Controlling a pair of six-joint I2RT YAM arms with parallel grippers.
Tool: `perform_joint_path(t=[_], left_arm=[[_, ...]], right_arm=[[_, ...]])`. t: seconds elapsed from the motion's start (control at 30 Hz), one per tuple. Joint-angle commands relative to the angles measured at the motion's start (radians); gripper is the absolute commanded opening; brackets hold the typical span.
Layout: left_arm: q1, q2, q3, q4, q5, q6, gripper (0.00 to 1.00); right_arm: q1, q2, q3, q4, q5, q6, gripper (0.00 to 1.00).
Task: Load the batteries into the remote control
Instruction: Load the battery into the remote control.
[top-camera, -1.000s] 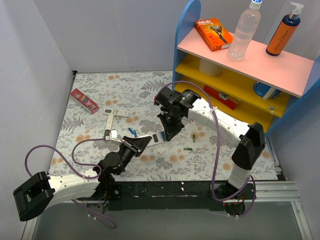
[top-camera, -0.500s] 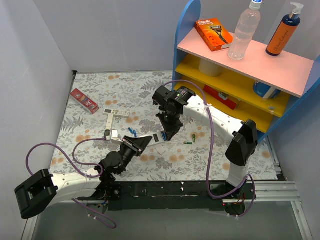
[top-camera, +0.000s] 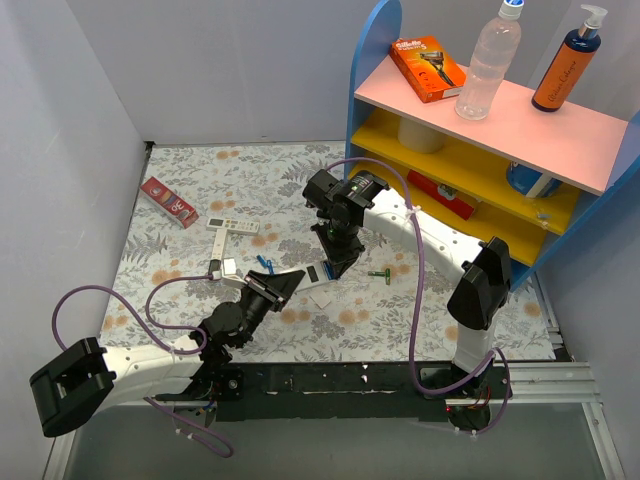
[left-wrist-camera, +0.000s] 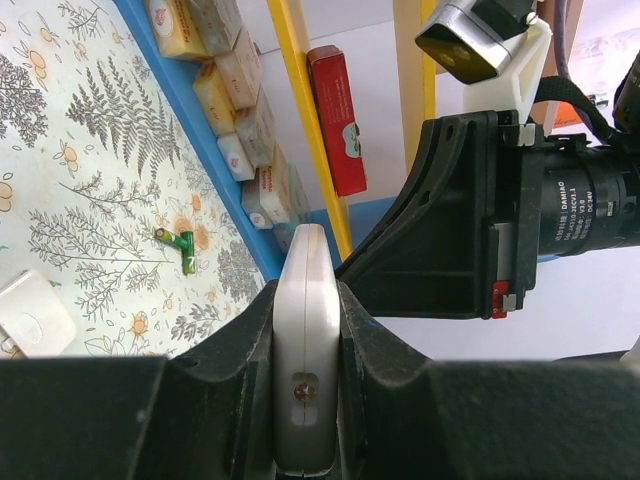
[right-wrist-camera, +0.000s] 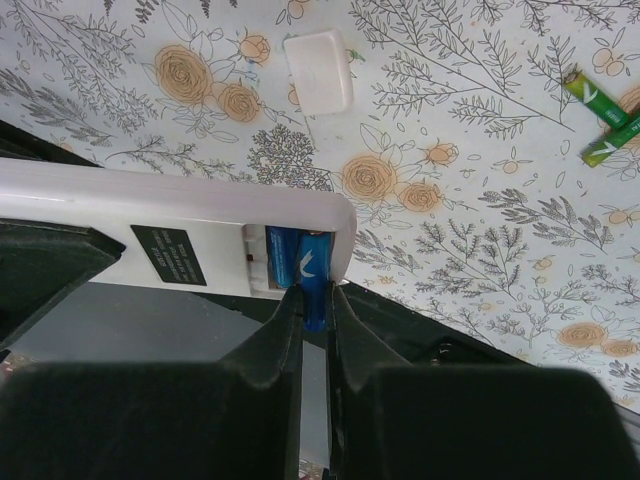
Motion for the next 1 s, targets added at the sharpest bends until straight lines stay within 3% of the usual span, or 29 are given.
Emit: perform_joint_path(t=[0.0,0.33,0.63,0.97], left_arm=[[-0.005,-0.004,0.047,0.093,0.015,-0.1,0.0],[-0.005,-0.007,0.042,0.111,0.024,-0.126,0.0],[-0.004,-0.032,0.062,-0.044,-0.011,-0.186,0.0],[-0.004,-0.04,0.062,-0.102,-0.034,-0.212,0.0]], right_arm=[[0.007,0.014,0.044,-0.006,0.022,0.013,0.08],[0.008,0.023,0.053,0.011,0.029,0.015,0.08],[0.01,0.011,0.065,0.02,0.03,0.015,0.19],[0.012,0.005,0.073,0.02,0.044,0.018,0.36]])
